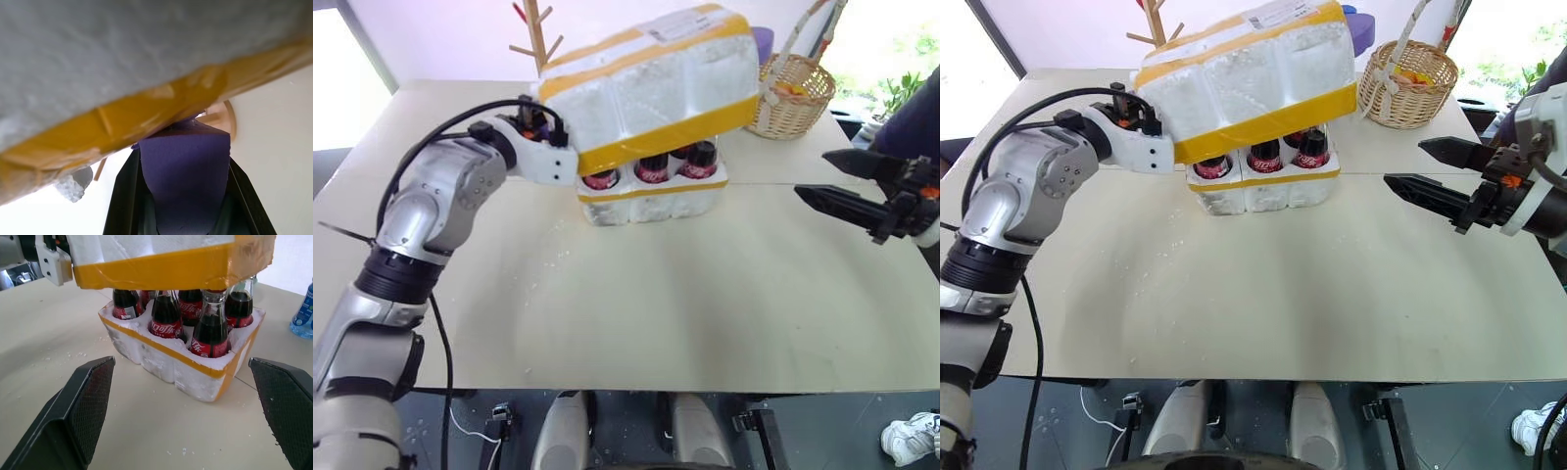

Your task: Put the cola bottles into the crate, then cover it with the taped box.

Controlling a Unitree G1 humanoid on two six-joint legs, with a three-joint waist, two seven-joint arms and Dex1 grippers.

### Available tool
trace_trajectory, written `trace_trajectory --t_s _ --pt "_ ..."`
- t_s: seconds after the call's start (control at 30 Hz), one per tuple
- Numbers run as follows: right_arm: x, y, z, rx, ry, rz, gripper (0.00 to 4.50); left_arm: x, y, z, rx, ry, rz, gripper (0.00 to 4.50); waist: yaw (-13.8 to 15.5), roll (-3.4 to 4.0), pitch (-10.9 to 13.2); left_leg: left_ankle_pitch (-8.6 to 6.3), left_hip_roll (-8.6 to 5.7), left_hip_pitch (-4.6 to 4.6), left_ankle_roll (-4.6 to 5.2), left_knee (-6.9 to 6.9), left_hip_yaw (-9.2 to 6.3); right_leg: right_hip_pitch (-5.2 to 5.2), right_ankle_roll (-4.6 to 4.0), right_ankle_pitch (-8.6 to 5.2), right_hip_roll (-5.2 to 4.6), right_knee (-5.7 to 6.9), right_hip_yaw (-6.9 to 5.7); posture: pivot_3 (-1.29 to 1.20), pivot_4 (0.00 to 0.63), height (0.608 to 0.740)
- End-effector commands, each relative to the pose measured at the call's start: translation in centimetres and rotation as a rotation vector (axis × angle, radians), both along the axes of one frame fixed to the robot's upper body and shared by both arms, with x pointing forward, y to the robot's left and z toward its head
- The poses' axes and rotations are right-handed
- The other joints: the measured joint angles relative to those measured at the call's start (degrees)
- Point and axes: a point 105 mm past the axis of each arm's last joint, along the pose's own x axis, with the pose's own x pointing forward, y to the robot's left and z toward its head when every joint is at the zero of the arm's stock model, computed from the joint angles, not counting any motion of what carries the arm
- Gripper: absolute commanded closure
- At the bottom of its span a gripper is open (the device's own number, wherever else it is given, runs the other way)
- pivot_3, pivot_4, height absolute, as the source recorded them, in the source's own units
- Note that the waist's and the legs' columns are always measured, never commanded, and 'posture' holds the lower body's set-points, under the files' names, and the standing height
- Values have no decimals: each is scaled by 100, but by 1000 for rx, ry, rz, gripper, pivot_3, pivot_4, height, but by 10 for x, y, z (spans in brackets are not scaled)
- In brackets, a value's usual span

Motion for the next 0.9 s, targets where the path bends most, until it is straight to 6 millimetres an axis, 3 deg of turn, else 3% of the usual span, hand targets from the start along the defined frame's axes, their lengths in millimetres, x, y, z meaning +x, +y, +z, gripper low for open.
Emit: trace_trajectory --t_s 0.03,0.3,0.43,0.5,0.53,0.7,0.83,0.9 --pt "-4 3 11 -6 -63 4 0 -4 -13 12 47 -60 -42 4159 -5 0 0 0 0 0 0 0 0 0 0 0 0 -1 0 0 150 740" --pt "-5 2 8 26 -64 -15 0 0 -15 -7 104 -53 -40 4159 -3 0 -1 0 0 1 0 -1 -2 0 0 0 2 0 0 0 150 740" --pt "-5 0 7 39 -62 -27 0 0 -9 -24 119 -18 -31 2338 -7 1 -1 0 0 3 0 -1 -2 3 0 0 2 0 0 0 150 740" --pt "-5 0 5 40 -58 -29 0 -1 -10 -24 115 -28 -44 1137 -7 1 -1 0 1 2 0 -1 -3 2 0 0 2 0 0 0 150 740" --pt "-6 0 4 40 -56 -29 0 -2 -11 -22 100 -41 -61 765 -3 1 -1 0 1 2 0 -1 -3 2 0 0 2 1 0 0 150 740" --pt "-4 -4 2 46 -46 -43 0 -21 -4 -19 11 -65 -156 765 -18 1 -1 0 1 1 0 -1 -4 2 0 0 1 -1 -1 0 150 740" --pt "-4 -7 -2 48 -31 -55 0 -41 22 -22 -142 -19 -215 765 -30 2 -2 0 9 5 0 -4 -6 1 0 0 4 2 -1 0 150 740" --pt "-4 -9 -5 46 -22 -56 0 -48 38 -32 -192 58 -224 765 -31 3 -2 0 9 6 0 -3 -5 2 -1 0 4 3 -1 0 150 740"
